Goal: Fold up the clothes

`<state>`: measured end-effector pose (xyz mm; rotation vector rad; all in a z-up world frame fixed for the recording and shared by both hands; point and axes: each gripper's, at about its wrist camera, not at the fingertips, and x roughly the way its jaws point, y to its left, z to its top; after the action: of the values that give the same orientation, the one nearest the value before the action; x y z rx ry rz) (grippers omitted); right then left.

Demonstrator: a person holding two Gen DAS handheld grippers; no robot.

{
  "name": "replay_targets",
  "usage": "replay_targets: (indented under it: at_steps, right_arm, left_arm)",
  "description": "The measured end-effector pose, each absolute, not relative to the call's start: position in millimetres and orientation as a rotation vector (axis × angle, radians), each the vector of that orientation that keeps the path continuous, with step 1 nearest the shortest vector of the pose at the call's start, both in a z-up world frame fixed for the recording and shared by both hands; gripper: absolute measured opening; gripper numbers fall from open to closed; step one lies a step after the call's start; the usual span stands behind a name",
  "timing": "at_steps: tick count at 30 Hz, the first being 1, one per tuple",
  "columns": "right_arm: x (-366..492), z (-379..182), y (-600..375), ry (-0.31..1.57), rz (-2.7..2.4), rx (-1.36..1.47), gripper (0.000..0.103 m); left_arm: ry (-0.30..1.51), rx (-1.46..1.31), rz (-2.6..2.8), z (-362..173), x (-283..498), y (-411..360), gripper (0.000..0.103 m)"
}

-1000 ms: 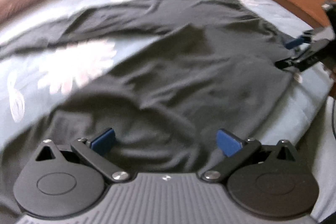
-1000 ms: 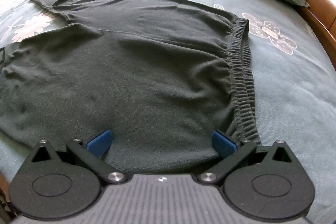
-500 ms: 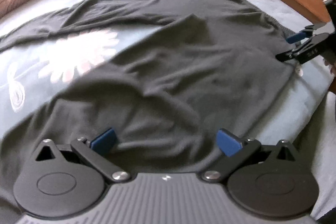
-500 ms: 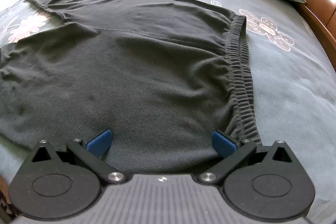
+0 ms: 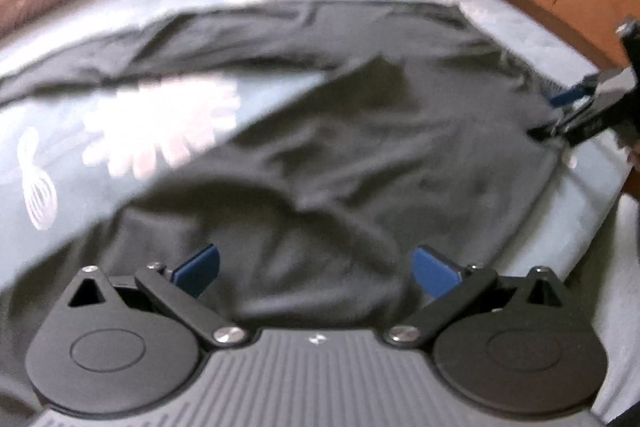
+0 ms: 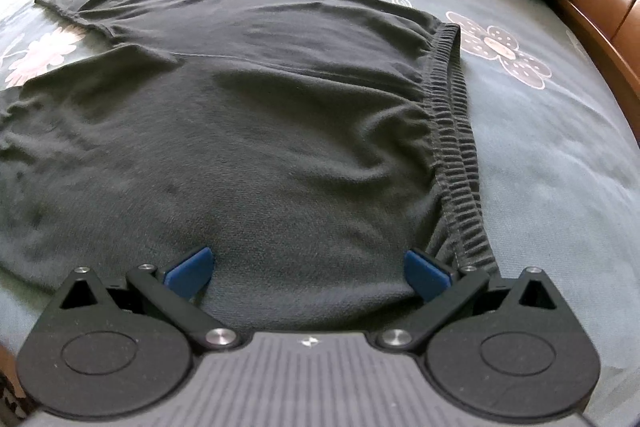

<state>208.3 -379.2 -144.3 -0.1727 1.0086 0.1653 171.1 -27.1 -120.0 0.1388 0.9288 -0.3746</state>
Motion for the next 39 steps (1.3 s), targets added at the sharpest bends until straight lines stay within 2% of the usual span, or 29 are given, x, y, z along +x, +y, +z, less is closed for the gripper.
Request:
replay_targets:
  at_steps: [8,13,18,23,28,34,39]
  right_arm:
    - [209,-144,-379,1.013,0.151,-0.167,0.103]
    - [209,-144,-378,1.013,0.145,-0.164,0.103]
    - [206,-145,-379,1.002,0.141,-0.158,0.103]
    - [207,-143,-380,1.009,0.142,-0.146,0.103]
    - [214,-114,-391,0.975,0.226,-0.054,0.103]
    - [257,-78,-432,0.897,0.259,-0.008,0.103]
    - [323,-82,-486,0.896,0.228,0.114,0.103]
  left_arm:
    - [0.927,0.116,-0.373,-108,157,-10,0.102]
    - [0.866,0.098,-0.4,-96,166,-19,0.102]
    - [0.924,0.085,-0.389,-119,175,-24,0.102]
    - [0.847,0.147,-0.407,-125,164,-23,0.102]
    - [0.895,0.185,-0.421,-121,173,-27,0.102]
    - [0.871,0.218,-0.405,-108,180,-29,0.101]
    - [0.843,0.13,-0.332,-96,194,-25,0.101]
